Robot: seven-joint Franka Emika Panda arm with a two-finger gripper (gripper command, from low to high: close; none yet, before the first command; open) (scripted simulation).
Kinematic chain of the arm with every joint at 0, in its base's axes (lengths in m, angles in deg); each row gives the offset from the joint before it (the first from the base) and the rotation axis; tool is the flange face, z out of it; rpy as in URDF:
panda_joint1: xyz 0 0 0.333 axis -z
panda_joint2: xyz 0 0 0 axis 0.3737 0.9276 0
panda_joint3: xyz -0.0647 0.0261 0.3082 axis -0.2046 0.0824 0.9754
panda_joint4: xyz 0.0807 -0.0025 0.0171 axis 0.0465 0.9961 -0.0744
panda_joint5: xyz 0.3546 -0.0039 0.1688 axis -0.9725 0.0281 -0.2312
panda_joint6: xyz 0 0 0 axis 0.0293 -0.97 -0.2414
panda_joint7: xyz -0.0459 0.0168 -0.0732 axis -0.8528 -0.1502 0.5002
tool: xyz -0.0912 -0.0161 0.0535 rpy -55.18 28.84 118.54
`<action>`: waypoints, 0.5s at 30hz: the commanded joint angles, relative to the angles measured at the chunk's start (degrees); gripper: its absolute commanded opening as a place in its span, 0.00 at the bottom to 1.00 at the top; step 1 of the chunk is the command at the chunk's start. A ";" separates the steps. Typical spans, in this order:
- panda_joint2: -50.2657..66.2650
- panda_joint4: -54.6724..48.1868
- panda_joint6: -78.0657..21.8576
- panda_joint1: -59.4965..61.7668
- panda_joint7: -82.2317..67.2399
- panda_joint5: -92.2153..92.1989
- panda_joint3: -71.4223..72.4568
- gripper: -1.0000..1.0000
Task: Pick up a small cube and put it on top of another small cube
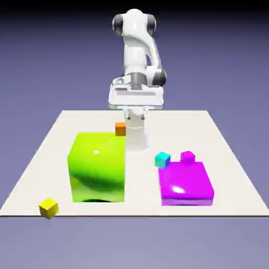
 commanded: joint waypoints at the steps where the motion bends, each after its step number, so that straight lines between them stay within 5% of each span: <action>1: -0.82 -1.30 -1.07 -1.43 -1.96 -0.18 -2.08 0.50; 15: -12.24 -19.51 -15.96 -21.48 -29.39 -2.71 -31.15 0.50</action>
